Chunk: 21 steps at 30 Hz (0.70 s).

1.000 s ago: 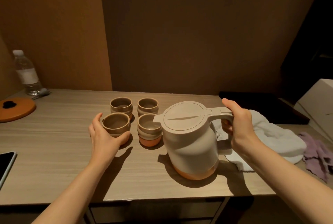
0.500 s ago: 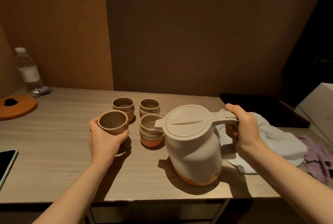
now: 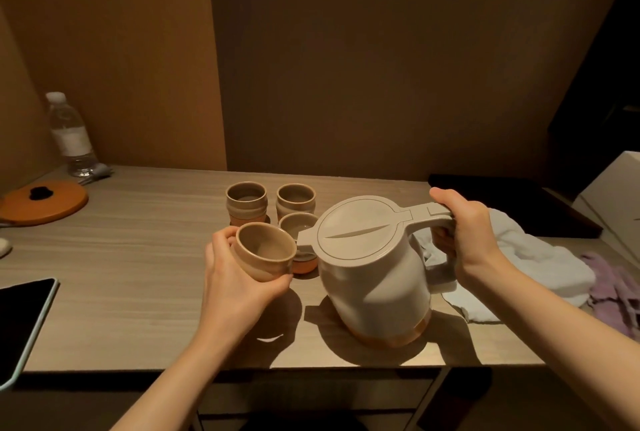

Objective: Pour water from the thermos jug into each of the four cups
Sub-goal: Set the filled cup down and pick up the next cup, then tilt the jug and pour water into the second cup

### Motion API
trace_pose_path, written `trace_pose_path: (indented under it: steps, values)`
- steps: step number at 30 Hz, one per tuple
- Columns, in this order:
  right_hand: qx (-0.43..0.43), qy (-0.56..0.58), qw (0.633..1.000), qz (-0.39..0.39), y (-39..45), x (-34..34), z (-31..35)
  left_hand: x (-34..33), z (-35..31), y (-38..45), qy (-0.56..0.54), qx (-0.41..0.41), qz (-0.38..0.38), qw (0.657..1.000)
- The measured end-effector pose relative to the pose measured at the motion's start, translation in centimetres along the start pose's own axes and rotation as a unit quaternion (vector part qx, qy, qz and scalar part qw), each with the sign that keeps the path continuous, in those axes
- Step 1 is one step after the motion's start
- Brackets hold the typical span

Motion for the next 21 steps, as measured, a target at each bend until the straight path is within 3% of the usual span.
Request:
trace_pose_path:
  steps: [9, 21]
  values:
    - [-0.002, -0.012, 1.000, 0.015, 0.5, -1.0, 0.6, -1.0, -0.2, -1.7, -0.021, -0.001, 0.017, 1.000]
    - [0.006, -0.029, 0.999, 0.022, 0.9, -1.9, 1.1, 0.5, -1.1, -0.3, 0.080, -0.030, 0.039, 0.996]
Point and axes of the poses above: each hand's wrist, its own y-axis towards the middle knuckle, its own x-axis out of the back of the hand, z = x × y, the point moved 4 cm from there along y, towards the middle knuckle, and after that the axes turned 10 degrees about z, right-handed, at the moved point
